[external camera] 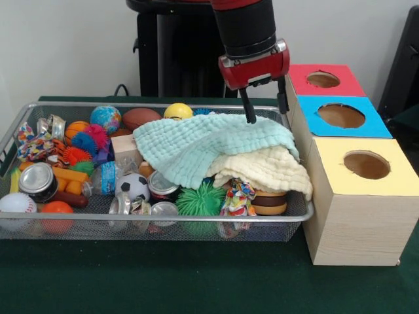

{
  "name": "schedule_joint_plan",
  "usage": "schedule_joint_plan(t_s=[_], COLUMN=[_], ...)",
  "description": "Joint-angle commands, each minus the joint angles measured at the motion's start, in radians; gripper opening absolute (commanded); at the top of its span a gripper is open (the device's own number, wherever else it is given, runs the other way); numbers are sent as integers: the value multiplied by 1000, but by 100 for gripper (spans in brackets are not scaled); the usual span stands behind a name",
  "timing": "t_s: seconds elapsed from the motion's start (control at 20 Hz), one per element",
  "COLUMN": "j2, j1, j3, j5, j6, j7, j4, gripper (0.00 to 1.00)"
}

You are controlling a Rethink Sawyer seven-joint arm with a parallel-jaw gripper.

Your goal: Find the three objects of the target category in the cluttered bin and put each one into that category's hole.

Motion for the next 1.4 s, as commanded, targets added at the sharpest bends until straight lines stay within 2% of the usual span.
schedule_joint_plan(t_s=[0.05, 0.15, 0.25, 0.55, 0.7, 0.95, 1.2, 1.4], j2=[-52, -71, -84, -136, -177, -236, -288, -331], j1=[24, 33, 21, -31, -38, -36, -58, -90], j3=[-81, -87, -75, -20, -6, -11, -6, -9], j5=[-168, -205, -209, -165, -139, -139, -167, -184], j6=[91, 127, 138, 235, 327, 444, 568, 592], j7=[-73, -91, -90, -95, -115, -120, -183, -209], j4=[-166, -190, -194, -191, -210, -245, -270, -255], gripper=[100, 100, 100, 100, 100, 100, 100, 100])
